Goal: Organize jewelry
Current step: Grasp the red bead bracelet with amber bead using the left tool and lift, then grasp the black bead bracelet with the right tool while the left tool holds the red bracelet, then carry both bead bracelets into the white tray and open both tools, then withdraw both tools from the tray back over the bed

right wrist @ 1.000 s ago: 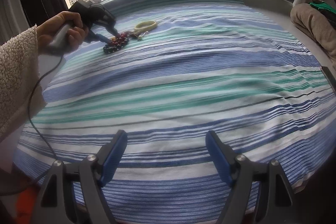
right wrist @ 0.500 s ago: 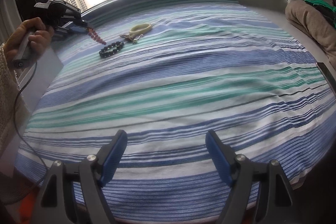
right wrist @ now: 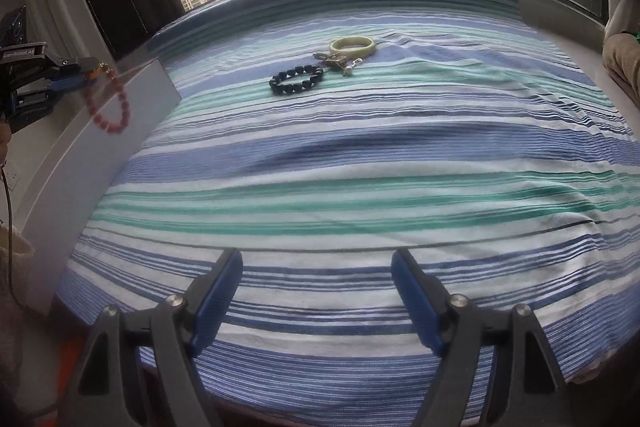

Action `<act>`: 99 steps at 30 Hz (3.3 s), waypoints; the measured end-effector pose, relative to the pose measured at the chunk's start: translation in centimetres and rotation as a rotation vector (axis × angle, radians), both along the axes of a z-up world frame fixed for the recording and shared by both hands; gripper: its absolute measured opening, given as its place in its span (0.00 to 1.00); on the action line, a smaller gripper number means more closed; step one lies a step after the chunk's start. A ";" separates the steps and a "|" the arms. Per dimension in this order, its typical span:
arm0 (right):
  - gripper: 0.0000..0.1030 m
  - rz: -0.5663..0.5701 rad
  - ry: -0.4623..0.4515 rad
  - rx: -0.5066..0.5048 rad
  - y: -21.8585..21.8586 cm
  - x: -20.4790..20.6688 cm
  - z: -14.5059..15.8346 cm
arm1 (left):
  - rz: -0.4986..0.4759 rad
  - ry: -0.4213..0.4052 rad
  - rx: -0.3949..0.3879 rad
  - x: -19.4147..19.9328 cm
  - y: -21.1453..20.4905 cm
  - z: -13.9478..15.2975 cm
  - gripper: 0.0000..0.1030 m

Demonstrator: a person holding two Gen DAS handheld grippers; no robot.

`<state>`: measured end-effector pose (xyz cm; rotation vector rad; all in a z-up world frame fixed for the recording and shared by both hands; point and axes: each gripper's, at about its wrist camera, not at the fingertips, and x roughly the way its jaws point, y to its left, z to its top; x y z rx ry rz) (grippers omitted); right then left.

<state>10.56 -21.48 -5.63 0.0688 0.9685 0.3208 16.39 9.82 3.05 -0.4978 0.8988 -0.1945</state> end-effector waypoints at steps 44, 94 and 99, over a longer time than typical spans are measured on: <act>0.11 0.305 0.060 0.201 9.5 20.8 7.9 | 0.120 -0.069 -0.070 -12.6 5.1 2.8 0.15; 0.46 0.610 -0.192 -0.010 23.1 0.3 10.0 | 0.273 -0.049 0.212 -12.0 7.0 -0.6 0.80; 0.46 0.444 -0.150 -0.092 16.0 1.0 6.3 | 0.120 0.012 0.230 -8.9 -0.2 -3.9 0.80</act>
